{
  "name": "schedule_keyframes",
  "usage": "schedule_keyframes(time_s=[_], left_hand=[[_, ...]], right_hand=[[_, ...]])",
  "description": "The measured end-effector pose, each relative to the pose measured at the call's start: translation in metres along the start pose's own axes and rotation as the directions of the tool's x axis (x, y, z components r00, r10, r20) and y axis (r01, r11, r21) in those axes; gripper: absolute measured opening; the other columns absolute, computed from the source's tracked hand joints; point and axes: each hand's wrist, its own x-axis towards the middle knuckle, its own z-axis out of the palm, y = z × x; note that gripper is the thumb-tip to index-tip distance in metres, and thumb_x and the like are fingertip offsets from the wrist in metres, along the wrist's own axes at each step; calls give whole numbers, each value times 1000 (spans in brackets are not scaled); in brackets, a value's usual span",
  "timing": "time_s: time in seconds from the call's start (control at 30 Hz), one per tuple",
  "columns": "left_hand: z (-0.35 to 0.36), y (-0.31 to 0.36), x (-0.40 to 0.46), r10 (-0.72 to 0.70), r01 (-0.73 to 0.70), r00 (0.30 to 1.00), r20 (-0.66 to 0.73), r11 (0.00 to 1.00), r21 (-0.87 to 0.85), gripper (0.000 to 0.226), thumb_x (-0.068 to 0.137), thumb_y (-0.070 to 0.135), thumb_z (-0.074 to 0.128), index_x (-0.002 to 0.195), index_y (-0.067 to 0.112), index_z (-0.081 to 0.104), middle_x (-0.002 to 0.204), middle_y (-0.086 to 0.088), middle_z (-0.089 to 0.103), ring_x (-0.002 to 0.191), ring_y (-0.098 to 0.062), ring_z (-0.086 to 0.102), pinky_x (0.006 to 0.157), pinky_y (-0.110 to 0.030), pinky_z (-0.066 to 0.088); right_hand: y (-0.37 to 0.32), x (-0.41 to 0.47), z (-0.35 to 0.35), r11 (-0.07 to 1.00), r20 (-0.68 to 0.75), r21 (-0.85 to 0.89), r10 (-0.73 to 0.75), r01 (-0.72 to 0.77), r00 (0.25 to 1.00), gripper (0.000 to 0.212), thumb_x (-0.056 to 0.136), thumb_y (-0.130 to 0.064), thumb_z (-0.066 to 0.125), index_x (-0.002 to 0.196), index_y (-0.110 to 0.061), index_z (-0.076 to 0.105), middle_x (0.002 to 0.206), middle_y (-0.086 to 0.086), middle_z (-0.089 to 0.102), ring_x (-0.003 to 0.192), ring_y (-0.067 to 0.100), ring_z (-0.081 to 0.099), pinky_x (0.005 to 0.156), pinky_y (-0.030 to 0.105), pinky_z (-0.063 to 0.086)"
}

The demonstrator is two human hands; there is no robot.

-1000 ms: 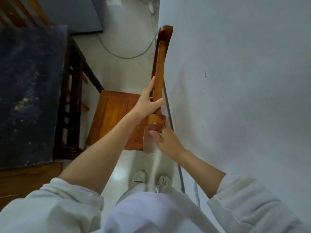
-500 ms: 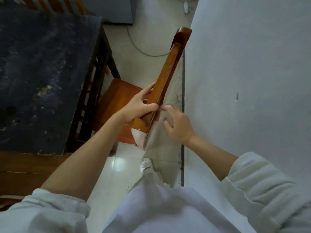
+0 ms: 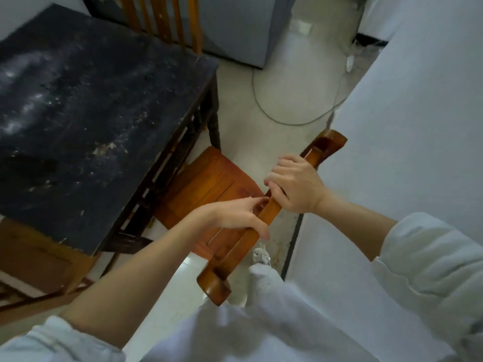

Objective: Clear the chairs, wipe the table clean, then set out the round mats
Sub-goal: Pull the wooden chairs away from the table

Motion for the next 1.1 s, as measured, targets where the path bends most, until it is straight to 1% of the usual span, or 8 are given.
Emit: schedule_keyframes(time_s=[0.1, 0.23, 0.37, 0.57, 0.67, 0.87, 1.0, 1.1], left_hand=[[-12, 5, 1, -80, 79, 995, 53, 997, 16, 47, 86, 25, 64, 125, 24, 39, 124, -5, 50, 110, -16, 51, 82, -15, 43], [-17, -1, 4, -159, 161, 986, 47, 986, -42, 72, 85, 36, 63, 145, 24, 25, 147, 2, 37, 130, -18, 41, 102, -27, 38], [-17, -9, -2, -173, 173, 985, 12, 974, -149, 65, 88, 39, 58, 144, 24, 27, 146, 4, 38, 131, -18, 41, 104, -28, 38], [-17, -21, -5, -214, 175, 964, -156, 957, -231, 58, 91, 45, 50, 143, 26, 31, 146, 3, 38, 129, -15, 42, 107, -33, 38], [-16, -27, -3, -328, 276, 897, -296, 939, -204, 60, 93, 51, 44, 144, 23, 30, 148, 1, 36, 132, -16, 38, 109, -32, 33], [-16, -11, 0, -393, 317, 876, -280, 906, -281, 64, 91, 54, 43, 144, 21, 30, 144, 1, 42, 128, -16, 43, 106, -30, 37], [-5, 9, 3, -358, 234, 878, -317, 900, -368, 68, 82, 64, 49, 139, 29, 38, 134, 9, 51, 116, -10, 52, 100, -28, 45], [14, 15, 7, -353, 207, 874, -333, 893, -401, 64, 78, 65, 57, 130, 30, 46, 125, 11, 55, 107, -9, 55, 97, -31, 47]], right_hand=[[8, 21, -10, 986, 310, 57, -168, 159, 936, 53, 90, -43, 12, 65, -22, 53, 64, -6, 56, 57, 13, 52, 63, 32, 47], [14, 47, -5, 949, 547, 190, -316, 252, 776, 54, 95, -50, 18, 76, -22, 59, 73, -4, 61, 64, 11, 55, 65, 28, 47], [19, 60, 6, 913, 651, 286, -407, 290, 641, 49, 95, -50, 23, 82, -21, 60, 81, -2, 64, 70, 12, 57, 70, 32, 51], [24, 82, 3, 929, 822, 321, -369, 181, 434, 33, 96, -49, 33, 89, -25, 54, 76, -13, 52, 73, 9, 53, 64, 20, 37], [35, 101, 6, 955, 908, 247, -288, 166, 303, 33, 94, -49, 38, 106, -23, 54, 93, -8, 56, 88, 14, 54, 73, 24, 38], [42, 138, 22, 910, 936, 348, -350, 227, -30, 53, 86, -65, 41, 123, -29, 52, 121, -7, 53, 107, 12, 52, 94, 33, 44], [37, 137, 13, 833, 846, 531, -512, 154, -148, 51, 88, -59, 44, 127, -28, 48, 127, -5, 52, 112, 14, 51, 99, 34, 43], [41, 129, 3, 789, 802, 596, -577, 149, -151, 52, 86, -59, 47, 129, -30, 45, 126, -7, 52, 110, 13, 52, 94, 29, 44]])
